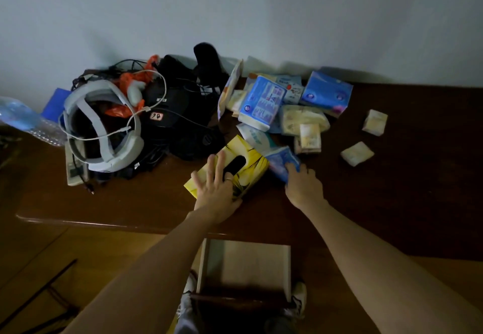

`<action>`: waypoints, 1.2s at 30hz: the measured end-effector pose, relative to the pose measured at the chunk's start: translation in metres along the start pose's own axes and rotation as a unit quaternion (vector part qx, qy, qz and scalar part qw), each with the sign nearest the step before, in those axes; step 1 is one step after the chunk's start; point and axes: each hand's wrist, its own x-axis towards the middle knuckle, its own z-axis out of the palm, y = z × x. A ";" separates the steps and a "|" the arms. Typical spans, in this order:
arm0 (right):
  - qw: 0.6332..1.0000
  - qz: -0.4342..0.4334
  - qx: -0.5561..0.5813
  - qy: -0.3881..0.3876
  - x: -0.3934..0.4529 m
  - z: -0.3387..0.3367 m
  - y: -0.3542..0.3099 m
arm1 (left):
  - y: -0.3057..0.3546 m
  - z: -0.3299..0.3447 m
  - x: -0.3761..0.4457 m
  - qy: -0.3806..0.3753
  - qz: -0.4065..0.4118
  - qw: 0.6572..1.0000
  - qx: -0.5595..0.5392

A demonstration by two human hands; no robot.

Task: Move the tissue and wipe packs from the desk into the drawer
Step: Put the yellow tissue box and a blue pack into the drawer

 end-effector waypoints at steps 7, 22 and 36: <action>0.930 0.050 0.359 0.052 -0.126 0.038 0.020 | 0.015 0.017 -0.097 0.040 0.111 0.992 -0.043; 0.901 0.158 0.393 -0.088 -0.277 0.313 0.086 | 0.056 0.227 -0.268 -0.162 0.090 0.978 -0.095; 0.926 0.066 0.366 -0.069 -0.043 0.524 0.064 | -0.016 0.501 -0.076 -0.112 0.037 0.993 -0.012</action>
